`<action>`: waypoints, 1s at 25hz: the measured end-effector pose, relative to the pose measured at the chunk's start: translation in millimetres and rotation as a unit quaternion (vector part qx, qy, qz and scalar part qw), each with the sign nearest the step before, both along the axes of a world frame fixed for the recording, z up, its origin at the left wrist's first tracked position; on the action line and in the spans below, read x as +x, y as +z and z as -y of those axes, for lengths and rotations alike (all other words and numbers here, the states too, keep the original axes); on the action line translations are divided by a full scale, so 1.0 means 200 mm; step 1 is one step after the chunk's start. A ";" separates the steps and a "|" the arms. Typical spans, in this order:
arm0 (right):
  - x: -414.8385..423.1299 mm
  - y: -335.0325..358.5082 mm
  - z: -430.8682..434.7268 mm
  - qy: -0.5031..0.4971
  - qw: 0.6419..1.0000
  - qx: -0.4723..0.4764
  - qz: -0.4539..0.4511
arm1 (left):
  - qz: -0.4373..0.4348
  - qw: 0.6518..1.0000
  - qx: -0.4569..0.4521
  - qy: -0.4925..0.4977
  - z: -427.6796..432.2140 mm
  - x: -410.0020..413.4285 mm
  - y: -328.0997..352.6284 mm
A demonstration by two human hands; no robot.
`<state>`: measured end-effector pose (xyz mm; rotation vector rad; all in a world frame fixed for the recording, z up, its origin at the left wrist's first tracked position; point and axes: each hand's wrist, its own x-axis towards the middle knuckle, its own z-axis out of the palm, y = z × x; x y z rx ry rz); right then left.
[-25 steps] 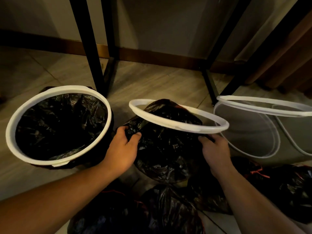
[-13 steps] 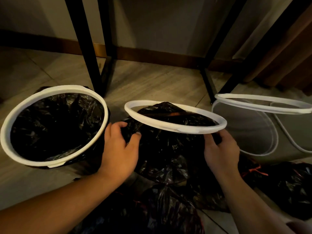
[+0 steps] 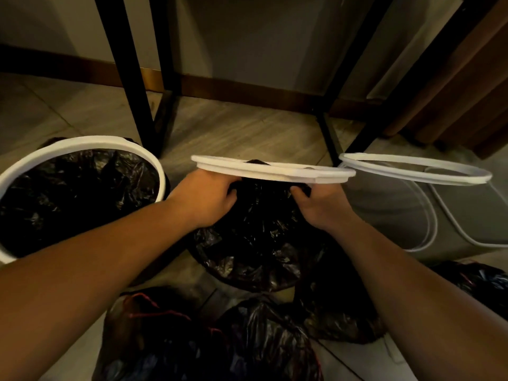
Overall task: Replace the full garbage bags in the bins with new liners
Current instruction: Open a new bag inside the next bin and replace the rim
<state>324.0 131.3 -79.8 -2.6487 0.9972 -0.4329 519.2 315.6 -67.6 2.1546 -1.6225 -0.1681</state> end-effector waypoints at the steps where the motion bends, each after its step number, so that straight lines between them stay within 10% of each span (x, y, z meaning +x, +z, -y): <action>1: 0.03 0.00 0.02 -0.014 0.999 0.035 0.013 | 0.002 1.000 0.004 0.004 0.02 0.03 -0.01; 7: 0.08 0.02 0.09 0.019 0.997 0.061 0.043 | 0.042 0.999 -0.012 -0.016 0.08 0.14 -0.01; 25: 0.26 -0.06 0.23 -0.111 0.879 0.454 0.092 | -0.369 0.893 -0.012 0.256 0.24 0.23 -0.17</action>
